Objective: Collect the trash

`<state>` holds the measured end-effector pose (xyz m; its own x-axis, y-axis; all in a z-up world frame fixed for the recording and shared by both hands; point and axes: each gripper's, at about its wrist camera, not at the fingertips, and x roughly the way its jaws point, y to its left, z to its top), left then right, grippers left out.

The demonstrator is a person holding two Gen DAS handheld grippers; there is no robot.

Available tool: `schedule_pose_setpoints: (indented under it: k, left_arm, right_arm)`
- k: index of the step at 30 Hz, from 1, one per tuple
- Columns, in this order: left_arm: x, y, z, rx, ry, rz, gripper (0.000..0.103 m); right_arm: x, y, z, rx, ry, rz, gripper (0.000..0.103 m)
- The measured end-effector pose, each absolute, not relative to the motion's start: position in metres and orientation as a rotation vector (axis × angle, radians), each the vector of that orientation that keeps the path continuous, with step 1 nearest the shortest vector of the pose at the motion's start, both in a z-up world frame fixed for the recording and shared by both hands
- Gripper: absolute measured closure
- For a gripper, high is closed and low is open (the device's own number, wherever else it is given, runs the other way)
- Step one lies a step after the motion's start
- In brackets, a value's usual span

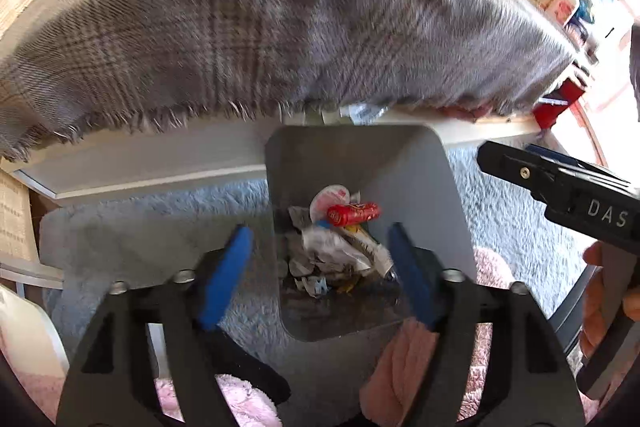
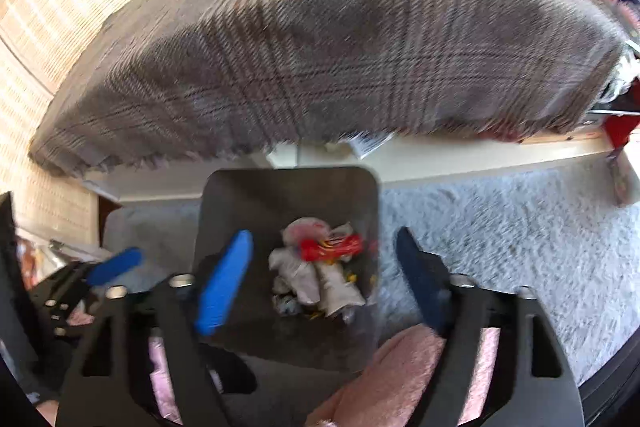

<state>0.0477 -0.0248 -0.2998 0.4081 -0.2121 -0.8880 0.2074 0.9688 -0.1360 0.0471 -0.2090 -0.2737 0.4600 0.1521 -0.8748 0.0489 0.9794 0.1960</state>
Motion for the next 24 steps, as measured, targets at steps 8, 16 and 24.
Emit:
schedule_pose_setpoints:
  k: [8,16,24]
  left_arm:
    - [0.048,-0.011,-0.248,-0.006,0.971,-0.222,0.008]
    - [0.045,0.005,-0.18,-0.02,0.761,-0.176,0.008]
    - [0.051,0.023,-0.146,0.0,0.638,-0.127,0.008]
  right_arm:
    - [0.04,-0.238,-0.229,0.213,0.946,-0.013,0.003]
    - [0.023,-0.257,-0.169,0.213,0.752,-0.071,0.003]
    - [0.016,-0.256,-0.141,0.182,0.638,-0.109,0.003]
